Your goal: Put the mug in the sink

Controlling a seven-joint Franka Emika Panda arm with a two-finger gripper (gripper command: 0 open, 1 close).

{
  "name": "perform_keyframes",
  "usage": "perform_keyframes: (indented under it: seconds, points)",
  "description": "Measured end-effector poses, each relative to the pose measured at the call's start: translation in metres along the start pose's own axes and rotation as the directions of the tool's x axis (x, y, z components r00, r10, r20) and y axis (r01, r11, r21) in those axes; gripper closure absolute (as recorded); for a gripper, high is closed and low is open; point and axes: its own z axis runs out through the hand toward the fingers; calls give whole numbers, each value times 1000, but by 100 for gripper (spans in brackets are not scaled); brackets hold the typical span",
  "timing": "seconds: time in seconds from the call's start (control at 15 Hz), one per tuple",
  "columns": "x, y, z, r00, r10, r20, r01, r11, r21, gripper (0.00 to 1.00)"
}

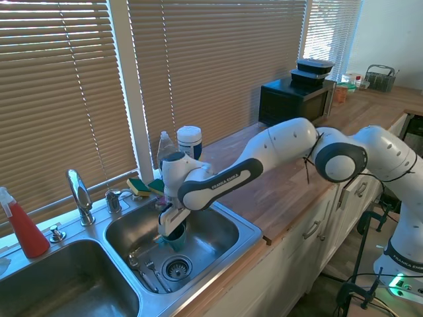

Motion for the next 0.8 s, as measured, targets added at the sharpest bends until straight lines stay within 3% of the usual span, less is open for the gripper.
perform_keyframes:
  seconds: [0.8]
  points:
    - [21,-1,68,999,10,46,-6,997,-79,100]
